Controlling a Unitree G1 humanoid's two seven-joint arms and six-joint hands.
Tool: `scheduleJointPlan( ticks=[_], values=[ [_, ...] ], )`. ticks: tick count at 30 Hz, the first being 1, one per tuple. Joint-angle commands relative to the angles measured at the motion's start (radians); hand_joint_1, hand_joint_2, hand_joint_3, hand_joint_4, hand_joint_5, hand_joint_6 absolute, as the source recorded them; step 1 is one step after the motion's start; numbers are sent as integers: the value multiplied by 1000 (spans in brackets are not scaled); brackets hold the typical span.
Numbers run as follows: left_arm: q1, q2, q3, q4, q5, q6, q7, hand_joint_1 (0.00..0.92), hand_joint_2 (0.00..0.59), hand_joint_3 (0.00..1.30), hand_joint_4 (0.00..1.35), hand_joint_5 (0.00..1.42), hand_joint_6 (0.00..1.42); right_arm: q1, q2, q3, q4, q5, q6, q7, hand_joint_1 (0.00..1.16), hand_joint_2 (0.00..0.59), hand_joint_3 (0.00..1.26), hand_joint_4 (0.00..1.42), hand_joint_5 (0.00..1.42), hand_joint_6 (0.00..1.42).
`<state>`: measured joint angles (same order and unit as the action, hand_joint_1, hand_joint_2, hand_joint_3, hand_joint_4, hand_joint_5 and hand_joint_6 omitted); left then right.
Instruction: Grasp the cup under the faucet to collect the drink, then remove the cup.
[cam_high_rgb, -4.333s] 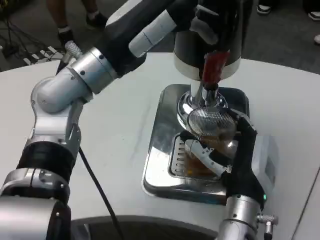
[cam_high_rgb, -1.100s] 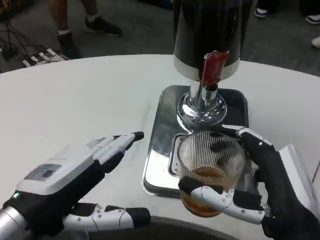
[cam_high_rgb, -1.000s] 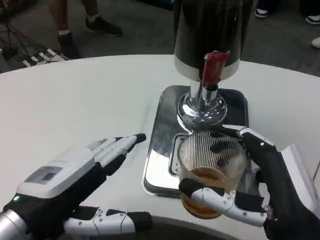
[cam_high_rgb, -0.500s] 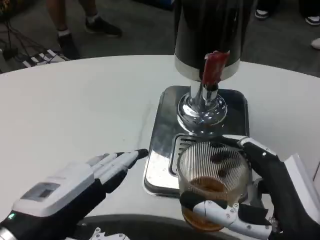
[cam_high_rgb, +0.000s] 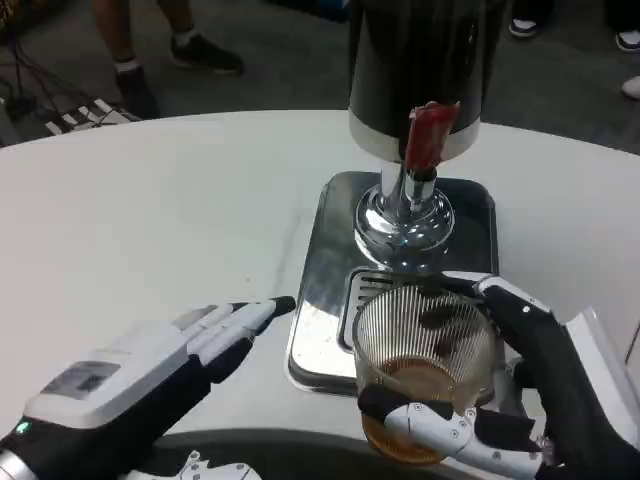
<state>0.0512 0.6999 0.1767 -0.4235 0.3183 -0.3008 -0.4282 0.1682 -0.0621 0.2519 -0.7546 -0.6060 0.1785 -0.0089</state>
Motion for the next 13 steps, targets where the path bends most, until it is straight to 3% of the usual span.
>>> scheduleJointPlan(
  ticks=[1, 13],
  values=[
    [2, 19, 0, 6, -2, -10, -13, 0, 60, 0, 0, 0, 0, -7, -1, 4, -27, 0, -39, -1, 821, 163, 818, 1017, 1240, 1424],
    [-16, 34, -22, 15, 29, -15, -14, 0, 60, 0, 0, 0, 0, -13, -4, -4, -26, 4, -40, 3, 822, 161, 819, 1018, 1240, 1424]
  ],
)
